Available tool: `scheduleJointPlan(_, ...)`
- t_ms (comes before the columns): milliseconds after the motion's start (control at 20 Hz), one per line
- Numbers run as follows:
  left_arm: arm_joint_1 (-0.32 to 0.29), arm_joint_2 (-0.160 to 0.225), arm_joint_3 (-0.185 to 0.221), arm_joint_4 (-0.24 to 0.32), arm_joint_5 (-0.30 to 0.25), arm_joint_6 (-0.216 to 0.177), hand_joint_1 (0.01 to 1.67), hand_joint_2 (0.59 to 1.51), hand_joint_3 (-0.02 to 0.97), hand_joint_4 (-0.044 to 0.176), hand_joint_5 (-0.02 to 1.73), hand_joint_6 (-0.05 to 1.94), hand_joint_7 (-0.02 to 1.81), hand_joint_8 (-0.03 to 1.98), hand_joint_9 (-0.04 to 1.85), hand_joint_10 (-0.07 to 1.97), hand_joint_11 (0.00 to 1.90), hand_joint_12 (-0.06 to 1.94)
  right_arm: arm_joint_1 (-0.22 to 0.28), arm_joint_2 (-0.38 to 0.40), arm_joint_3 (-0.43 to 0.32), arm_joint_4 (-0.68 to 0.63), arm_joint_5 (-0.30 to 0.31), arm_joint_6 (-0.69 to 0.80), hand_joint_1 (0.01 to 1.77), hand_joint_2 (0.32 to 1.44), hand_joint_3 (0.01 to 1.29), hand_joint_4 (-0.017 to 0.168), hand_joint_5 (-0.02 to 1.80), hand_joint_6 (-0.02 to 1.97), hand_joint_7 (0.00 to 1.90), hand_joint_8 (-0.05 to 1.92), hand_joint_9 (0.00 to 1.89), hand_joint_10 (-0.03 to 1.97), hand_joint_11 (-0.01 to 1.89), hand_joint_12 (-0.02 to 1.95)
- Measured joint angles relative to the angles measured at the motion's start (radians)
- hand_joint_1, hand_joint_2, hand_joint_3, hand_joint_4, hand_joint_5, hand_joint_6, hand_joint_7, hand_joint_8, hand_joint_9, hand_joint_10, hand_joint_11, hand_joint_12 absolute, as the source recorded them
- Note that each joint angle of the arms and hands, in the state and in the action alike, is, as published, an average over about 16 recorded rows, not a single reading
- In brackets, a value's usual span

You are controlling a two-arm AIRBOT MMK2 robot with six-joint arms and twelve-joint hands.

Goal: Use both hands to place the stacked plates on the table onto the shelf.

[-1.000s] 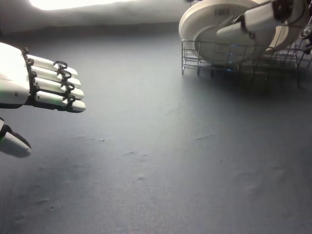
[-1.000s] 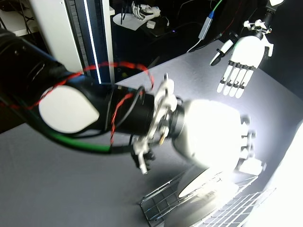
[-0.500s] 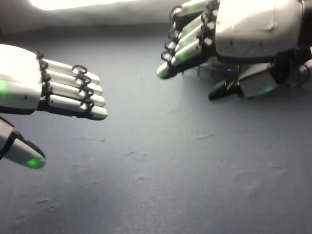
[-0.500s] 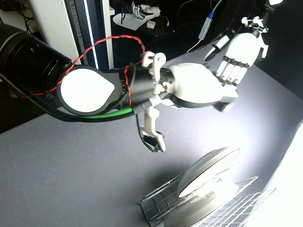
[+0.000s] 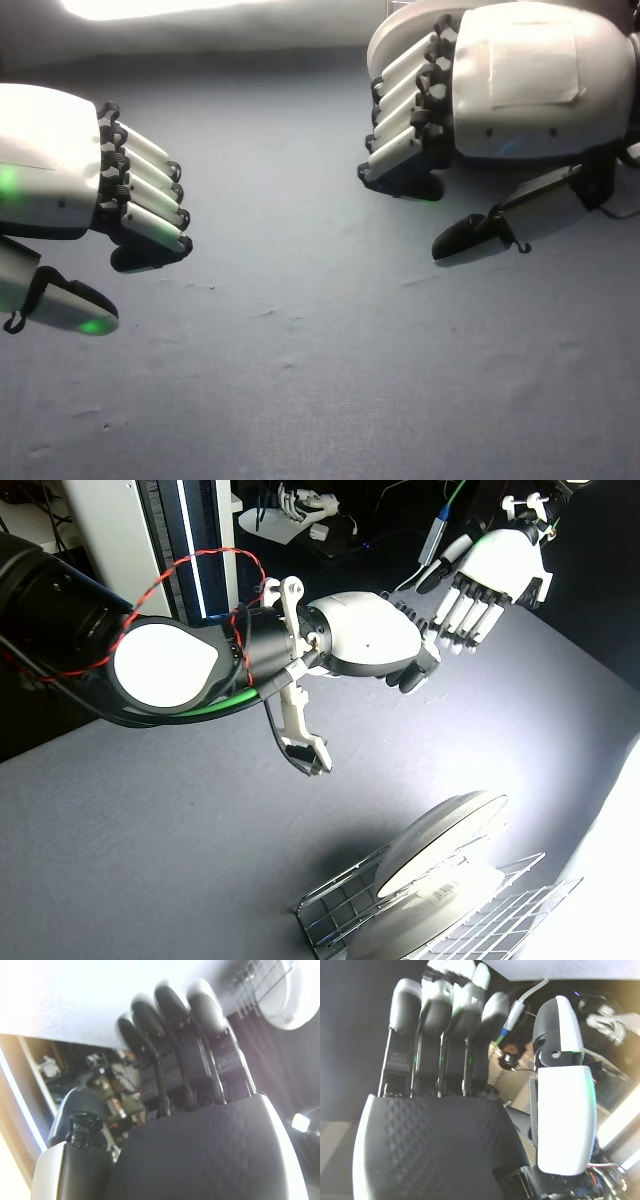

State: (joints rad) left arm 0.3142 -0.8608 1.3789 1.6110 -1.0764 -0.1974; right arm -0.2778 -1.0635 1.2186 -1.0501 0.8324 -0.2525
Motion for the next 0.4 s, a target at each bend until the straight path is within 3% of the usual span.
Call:
scheduleJointPlan(200,0.003,0.004,-0.011,-0.005,-0.010,0.012,0.30,1.334,0.013,-0.001,0.86,1.58,0.96,1.61,0.95,1.60,0.91,1.73,0.006,0.009,-0.003,-0.002,0.003,-0.004,0.70,1.11,0.01,0.012,1.06,1.72,1.14,1.74,1.13,1.80,1.06,1.86)
scheduleJointPlan(300,0.005,0.005,-0.013,-0.004,-0.011,0.014,0.35,1.339,0.012,-0.001,0.88,1.79,0.99,1.82,0.99,1.82,1.00,1.88,0.010,0.012,-0.003,-0.002,0.003,-0.005,0.67,1.13,0.01,0.013,1.10,1.88,1.18,1.88,1.20,1.89,1.16,1.91)
scheduleJointPlan(400,0.007,0.005,-0.017,-0.003,-0.010,0.015,0.42,1.337,0.011,-0.003,0.96,1.91,1.08,1.92,1.08,1.92,1.12,1.91,0.015,0.014,-0.003,-0.003,0.004,-0.005,0.63,1.15,0.01,0.015,1.19,1.91,1.27,1.91,1.30,1.90,1.28,1.91)
